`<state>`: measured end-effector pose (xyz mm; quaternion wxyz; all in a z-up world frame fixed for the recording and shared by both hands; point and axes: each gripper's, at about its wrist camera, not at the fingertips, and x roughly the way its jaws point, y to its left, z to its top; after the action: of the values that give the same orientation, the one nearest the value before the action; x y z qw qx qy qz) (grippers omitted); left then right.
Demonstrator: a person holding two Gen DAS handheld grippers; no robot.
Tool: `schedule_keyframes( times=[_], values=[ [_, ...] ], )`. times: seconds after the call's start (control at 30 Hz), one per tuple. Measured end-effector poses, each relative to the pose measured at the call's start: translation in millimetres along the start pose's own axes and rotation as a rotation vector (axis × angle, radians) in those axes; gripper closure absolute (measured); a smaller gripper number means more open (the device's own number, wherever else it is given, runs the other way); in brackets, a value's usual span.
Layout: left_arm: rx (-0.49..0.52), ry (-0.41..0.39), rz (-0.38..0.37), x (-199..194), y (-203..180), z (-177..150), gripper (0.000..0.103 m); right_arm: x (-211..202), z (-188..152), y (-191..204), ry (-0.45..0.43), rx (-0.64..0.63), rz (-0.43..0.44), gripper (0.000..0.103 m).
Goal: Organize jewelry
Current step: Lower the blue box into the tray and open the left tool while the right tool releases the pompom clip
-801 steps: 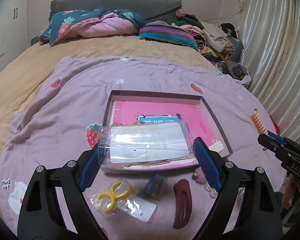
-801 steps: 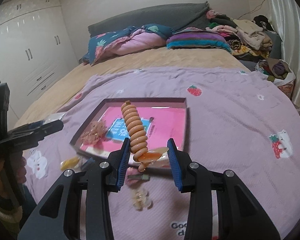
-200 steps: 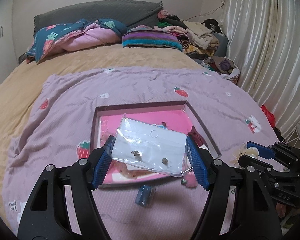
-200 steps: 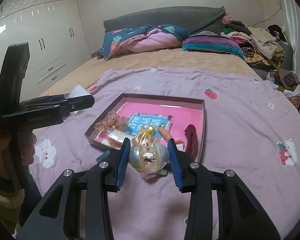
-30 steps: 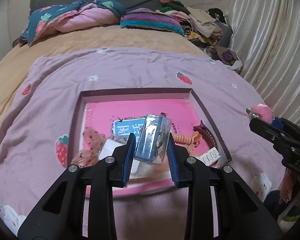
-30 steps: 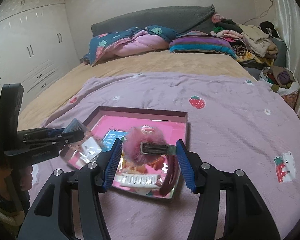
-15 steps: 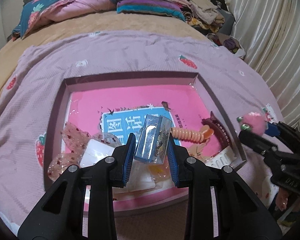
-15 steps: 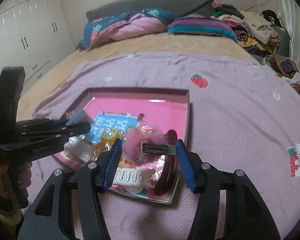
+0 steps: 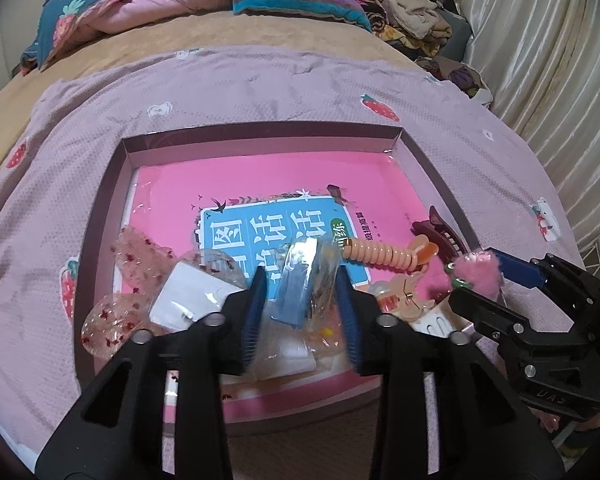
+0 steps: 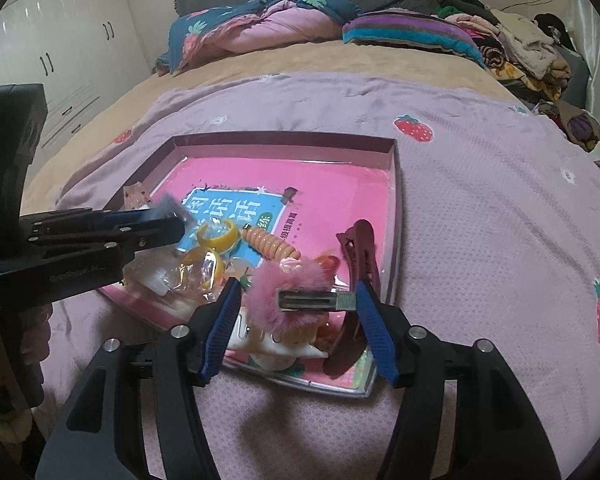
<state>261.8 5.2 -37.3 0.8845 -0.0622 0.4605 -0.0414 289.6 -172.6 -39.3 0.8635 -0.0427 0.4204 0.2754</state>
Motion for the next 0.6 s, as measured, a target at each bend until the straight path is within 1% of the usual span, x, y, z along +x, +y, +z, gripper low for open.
schedule_keyframes(
  times=[0.03, 0.07, 0.1, 0.17, 0.23, 0.37, 0.4, 0.53, 0.6],
  values=[
    [0.000, -0.007, -0.004, -4, -1, -1, 0.061, -5, 0, -1, -0.009, 0.008, -0.001, 0.039],
    [0.000, -0.013, -0.005, -8, -1, -2, 0.055, -9, -1, -1, -0.018, 0.015, -0.002, 0.036],
    [0.003, -0.022, -0.003, -13, -2, -3, 0.053, -15, -1, -1, -0.030, 0.019, -0.001, 0.033],
    [0.005, -0.038, 0.002, -23, -4, -6, 0.049, -29, -2, -1, -0.059, 0.023, -0.004, 0.031],
    [0.004, -0.051, 0.008, -34, -5, -11, 0.046, -43, -3, 1, -0.083, 0.020, -0.012, 0.023],
    [-0.008, -0.082, 0.030, -59, -5, -24, 0.039, -74, -8, 6, -0.144, 0.023, -0.025, 0.016],
    [-0.016, -0.094, 0.039, -67, -4, -29, 0.037, -80, -9, 7, -0.154, 0.025, -0.022, 0.012],
    [-0.017, -0.121, 0.056, -90, -4, -41, 0.028, -103, -16, 16, -0.183, 0.027, -0.020, 0.006],
    [-0.018, -0.135, 0.057, -100, -5, -47, 0.023, -112, -20, 20, -0.193, 0.025, -0.016, 0.006]
  ],
)
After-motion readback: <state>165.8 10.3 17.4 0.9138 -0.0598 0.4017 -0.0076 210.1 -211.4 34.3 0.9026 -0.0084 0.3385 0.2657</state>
